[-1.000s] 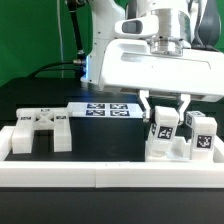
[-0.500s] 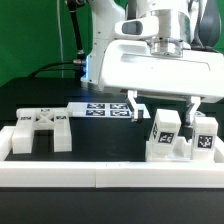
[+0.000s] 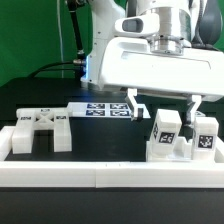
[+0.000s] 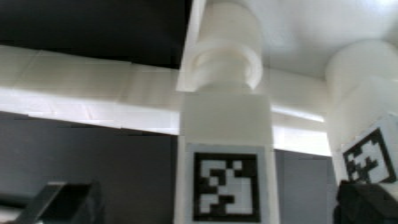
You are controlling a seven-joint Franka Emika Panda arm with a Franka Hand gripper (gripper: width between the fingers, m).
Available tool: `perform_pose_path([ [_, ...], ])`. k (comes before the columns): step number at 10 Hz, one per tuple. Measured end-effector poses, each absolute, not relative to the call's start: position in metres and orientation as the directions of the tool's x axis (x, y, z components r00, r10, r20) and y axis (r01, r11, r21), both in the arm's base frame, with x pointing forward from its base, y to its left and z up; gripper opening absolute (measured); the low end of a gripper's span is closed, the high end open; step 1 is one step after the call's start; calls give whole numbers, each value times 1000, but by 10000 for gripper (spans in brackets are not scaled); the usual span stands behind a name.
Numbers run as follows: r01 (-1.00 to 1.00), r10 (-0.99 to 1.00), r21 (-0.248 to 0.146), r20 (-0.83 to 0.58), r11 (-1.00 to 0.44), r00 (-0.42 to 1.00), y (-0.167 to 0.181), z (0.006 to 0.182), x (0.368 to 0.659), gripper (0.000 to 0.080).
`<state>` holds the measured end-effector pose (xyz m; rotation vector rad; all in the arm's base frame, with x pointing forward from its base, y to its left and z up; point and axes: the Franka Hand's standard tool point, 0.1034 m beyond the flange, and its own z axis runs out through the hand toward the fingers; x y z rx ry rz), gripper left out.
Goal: Assemble chair
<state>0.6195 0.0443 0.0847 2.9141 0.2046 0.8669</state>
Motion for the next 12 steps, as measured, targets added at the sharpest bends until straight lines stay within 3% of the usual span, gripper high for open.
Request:
perform_pose_path([
  [4,113,152,110,491,-988,857,46,101,622,649],
  [6,117,152,105,464,-988,872,47,95,619,649],
  [10,125,131,42,192,-991,973,47,93,618,649],
  [12,127,128,15,31,-992,991,49,100,622,649],
])
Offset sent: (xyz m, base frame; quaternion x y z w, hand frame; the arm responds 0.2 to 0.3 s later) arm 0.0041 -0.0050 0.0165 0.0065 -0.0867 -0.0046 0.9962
